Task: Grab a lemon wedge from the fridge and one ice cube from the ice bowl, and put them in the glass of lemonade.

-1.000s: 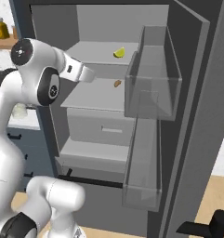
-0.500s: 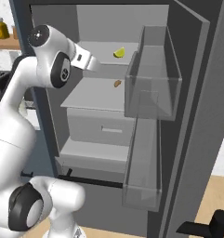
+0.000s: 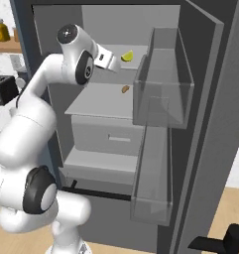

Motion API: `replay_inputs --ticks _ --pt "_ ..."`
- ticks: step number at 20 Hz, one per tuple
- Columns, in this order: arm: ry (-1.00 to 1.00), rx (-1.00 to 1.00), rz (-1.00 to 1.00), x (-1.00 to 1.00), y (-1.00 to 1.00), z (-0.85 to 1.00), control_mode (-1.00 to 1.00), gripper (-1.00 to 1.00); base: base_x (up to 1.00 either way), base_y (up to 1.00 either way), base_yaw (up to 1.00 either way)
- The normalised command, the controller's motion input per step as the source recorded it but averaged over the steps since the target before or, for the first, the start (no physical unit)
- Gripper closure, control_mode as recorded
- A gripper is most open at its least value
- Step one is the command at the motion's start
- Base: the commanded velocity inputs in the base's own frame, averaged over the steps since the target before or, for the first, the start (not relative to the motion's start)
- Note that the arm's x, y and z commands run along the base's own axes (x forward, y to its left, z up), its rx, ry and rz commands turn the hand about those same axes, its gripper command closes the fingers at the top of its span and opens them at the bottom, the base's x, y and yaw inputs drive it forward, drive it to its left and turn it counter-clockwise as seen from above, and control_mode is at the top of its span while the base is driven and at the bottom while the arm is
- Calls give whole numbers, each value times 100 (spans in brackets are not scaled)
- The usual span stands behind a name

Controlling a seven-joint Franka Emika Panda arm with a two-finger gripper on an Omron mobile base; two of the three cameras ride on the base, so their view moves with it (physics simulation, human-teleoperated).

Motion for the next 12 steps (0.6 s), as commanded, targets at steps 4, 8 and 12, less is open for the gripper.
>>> replay_inputs --ticks 4,8,12 --pt "3 0 0 79 -18 -15 -100 -100 0 0 0" --pt "5 0 0 81 -14 -10 -100 -100 0 0 0" --pt "6 0 0 85 -8 -2 -100 -100 0 0 0"
